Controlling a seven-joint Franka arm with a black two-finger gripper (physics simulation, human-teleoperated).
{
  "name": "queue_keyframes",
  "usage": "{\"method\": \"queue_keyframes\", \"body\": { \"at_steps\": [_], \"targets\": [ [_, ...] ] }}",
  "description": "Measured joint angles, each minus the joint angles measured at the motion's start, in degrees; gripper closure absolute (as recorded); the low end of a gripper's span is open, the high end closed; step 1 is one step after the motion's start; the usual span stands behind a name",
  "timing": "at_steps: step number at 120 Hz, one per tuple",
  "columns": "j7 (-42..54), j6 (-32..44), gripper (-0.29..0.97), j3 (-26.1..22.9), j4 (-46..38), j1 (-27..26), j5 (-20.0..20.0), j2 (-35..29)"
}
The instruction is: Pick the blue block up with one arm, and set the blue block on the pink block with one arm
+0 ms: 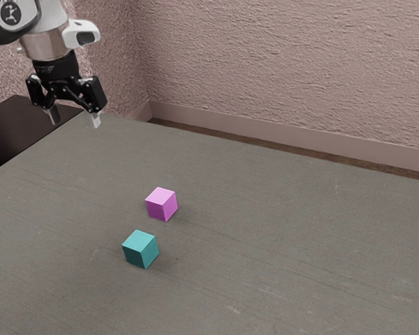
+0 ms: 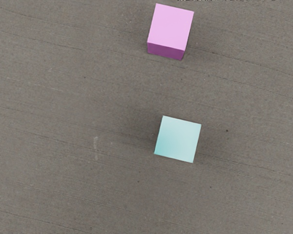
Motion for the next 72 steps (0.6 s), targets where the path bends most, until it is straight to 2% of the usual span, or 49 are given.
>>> {"method": "queue_keyframes", "body": {
  "at_steps": [20,40,72],
  "targets": [
    [-1.02,1.07,0.00,0.06,-0.15,1.16,0.05,-0.06],
    [-2.14,3.73,0.00,-1.12,-5.30,0.96,0.42,-1.22],
    [-4.17,19.20,0.00,-1.86,-19.67,-1.41,-4.88,3.56]
  ]
}}
